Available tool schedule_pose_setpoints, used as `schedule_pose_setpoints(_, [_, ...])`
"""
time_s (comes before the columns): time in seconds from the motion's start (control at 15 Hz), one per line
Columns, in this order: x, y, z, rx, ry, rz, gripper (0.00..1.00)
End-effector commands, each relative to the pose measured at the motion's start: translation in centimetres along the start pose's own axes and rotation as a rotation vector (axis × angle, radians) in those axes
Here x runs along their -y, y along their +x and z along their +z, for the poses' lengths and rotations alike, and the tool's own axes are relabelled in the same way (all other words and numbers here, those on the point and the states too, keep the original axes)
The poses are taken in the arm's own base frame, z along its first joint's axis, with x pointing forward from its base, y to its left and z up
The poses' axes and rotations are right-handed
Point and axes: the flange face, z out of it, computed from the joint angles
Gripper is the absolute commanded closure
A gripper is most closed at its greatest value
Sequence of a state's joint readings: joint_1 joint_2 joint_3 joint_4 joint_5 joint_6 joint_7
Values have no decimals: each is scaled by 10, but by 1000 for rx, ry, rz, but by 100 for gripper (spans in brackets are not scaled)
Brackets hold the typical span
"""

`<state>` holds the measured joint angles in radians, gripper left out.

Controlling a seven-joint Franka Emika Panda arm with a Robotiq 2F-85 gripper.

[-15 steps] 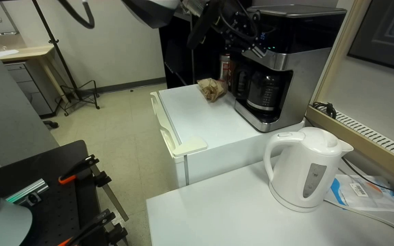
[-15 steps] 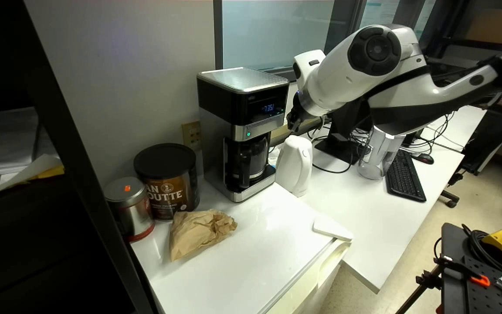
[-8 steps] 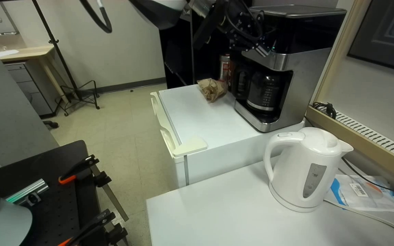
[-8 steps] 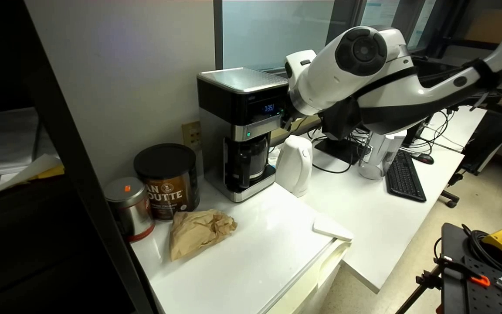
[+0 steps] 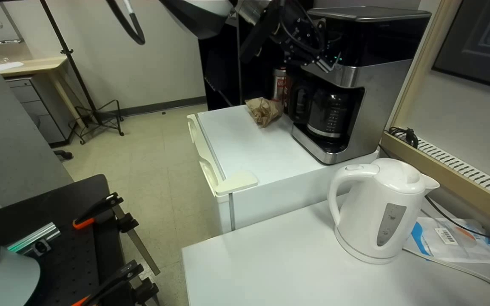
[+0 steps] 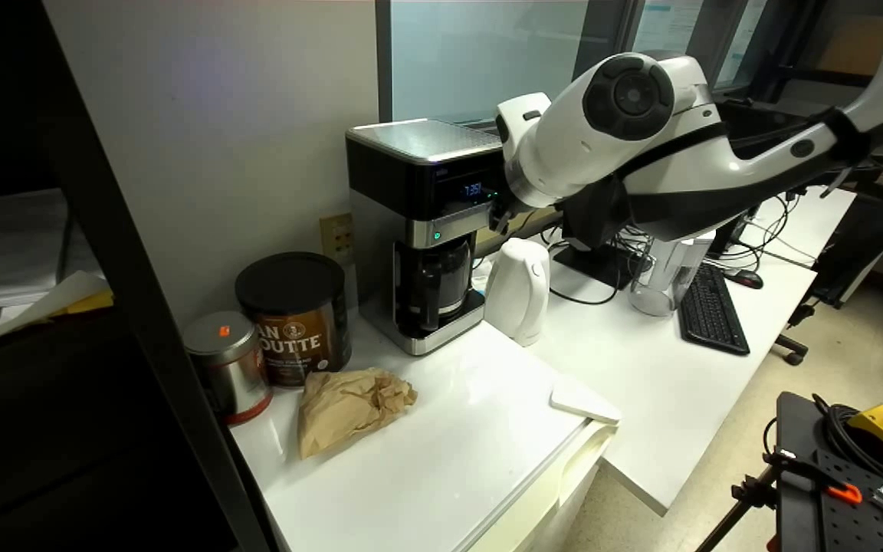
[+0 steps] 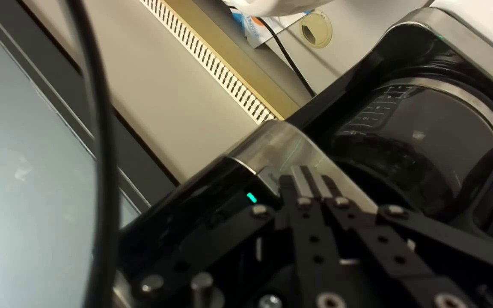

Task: Press a button on the coffee maker

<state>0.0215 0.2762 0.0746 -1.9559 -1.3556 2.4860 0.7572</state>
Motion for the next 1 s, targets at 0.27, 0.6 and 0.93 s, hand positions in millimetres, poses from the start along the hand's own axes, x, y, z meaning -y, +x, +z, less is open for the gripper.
schedule_pose_setpoints(0.27, [5,-11,-20,-40,-9,-53,100])
schedule_pose_setpoints(0.6, [12,-38,-52,-73,-38,-138,100])
schedule_pose_setpoints(0.93, [16,-60,-82,-123,-56,-192,100])
